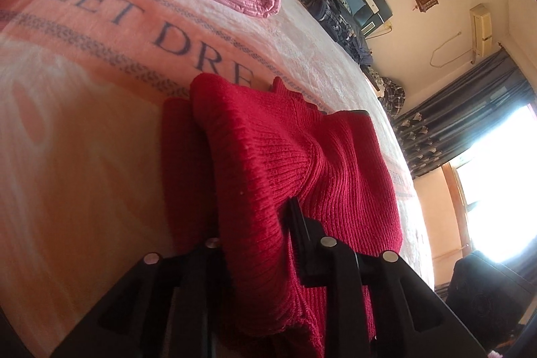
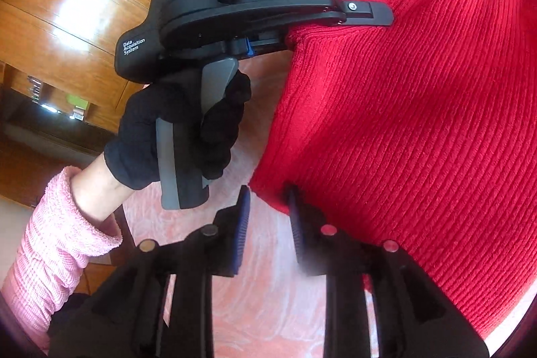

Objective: Fold small clothes

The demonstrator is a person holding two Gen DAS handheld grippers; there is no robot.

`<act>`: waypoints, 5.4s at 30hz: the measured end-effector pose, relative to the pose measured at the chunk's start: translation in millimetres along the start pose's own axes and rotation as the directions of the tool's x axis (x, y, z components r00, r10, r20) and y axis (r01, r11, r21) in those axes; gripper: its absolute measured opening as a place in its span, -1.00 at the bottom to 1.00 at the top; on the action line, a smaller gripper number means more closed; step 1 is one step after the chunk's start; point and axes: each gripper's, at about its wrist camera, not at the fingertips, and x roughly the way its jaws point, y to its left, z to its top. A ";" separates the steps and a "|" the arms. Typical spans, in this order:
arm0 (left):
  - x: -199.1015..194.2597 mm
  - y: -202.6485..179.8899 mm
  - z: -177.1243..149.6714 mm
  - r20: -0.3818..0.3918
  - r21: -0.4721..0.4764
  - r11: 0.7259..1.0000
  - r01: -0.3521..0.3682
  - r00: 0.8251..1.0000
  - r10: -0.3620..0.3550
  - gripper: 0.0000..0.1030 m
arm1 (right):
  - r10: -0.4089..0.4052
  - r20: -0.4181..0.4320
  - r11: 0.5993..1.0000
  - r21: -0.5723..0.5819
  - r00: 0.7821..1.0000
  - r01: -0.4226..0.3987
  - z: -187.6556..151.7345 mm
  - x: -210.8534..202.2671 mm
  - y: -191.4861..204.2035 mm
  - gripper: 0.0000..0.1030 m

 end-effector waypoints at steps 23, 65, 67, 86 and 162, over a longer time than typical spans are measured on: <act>-18.4 -2.1 8.8 0.080 -0.063 0.992 -0.112 0.990 0.117 -0.42 | -0.119 0.124 0.982 0.161 0.985 0.098 -49.8 -107.2 -109.8 -0.09; 27.5 -52.8 68.9 0.122 0.028 0.942 -0.334 0.937 0.329 -0.66 | -0.139 0.197 0.960 0.268 0.970 0.083 -83.4 -141.6 -173.4 0.06; 15.7 -57.5 65.8 0.109 0.053 0.938 -0.342 0.936 0.335 -0.56 | -0.125 0.204 0.962 0.265 0.971 0.068 -80.3 -143.1 -170.6 0.06; -49.1 -22.0 14.8 0.116 -0.099 0.928 -0.358 0.922 0.369 -0.09 | -0.120 0.162 0.969 0.232 0.979 0.081 -61.1 -108.6 -150.0 0.14; 29.3 -161.3 -87.7 -0.174 -0.119 0.951 0.285 0.937 -0.302 -0.45 | -0.059 0.303 0.951 0.307 0.951 -0.039 -133.9 -256.5 -151.0 -0.22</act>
